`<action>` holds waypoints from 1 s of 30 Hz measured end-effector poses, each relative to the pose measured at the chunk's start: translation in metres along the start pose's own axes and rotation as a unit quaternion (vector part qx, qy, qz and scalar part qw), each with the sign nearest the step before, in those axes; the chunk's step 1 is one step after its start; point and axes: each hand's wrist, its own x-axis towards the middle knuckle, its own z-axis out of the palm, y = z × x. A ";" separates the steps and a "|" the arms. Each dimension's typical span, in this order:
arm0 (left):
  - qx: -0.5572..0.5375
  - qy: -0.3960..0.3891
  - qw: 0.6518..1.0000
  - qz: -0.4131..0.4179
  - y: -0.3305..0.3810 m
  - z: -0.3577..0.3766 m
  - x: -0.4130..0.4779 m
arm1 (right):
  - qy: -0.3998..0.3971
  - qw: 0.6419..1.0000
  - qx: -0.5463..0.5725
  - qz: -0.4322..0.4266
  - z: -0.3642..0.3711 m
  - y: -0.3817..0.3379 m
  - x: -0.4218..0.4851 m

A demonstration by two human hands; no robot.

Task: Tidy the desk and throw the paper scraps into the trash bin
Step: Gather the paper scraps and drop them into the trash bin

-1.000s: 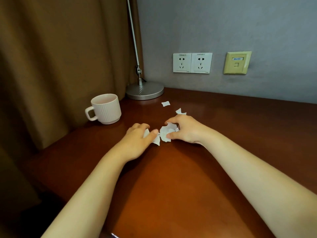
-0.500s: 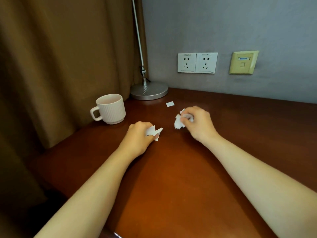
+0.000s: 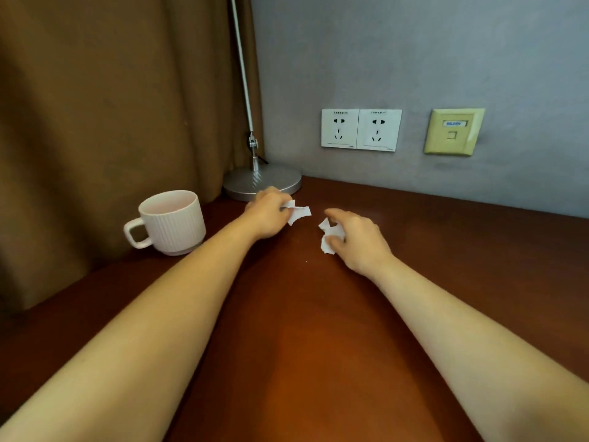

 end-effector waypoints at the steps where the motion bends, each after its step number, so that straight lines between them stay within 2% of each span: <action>1: 0.006 0.001 1.000 -0.003 0.000 0.004 0.011 | -0.003 1.000 -0.013 -0.008 0.001 0.002 0.003; 6: -0.005 -0.035 0.999 -0.021 -0.001 0.029 0.040 | 0.001 0.999 -0.024 -0.038 0.005 0.009 0.014; 10: -0.064 -0.055 0.996 -0.030 -0.002 0.030 0.047 | 0.003 0.999 -0.031 -0.043 0.006 0.010 0.017; 14: -0.025 -0.090 0.995 -0.037 0.009 0.021 0.050 | 0.019 1.000 -0.007 -0.018 0.005 0.009 0.014; 19: -0.006 -0.082 0.996 -0.032 0.016 0.020 0.042 | 0.038 0.999 0.003 0.026 0.001 0.005 0.007; 25: -0.030 -0.016 0.999 0.000 0.022 0.020 0.007 | 0.033 0.997 0.039 0.060 -0.009 0.000 -0.016; 30: -0.045 -0.041 0.998 0.022 0.032 0.010 -0.039 | 0.015 0.996 0.049 0.067 -0.032 0.004 -0.050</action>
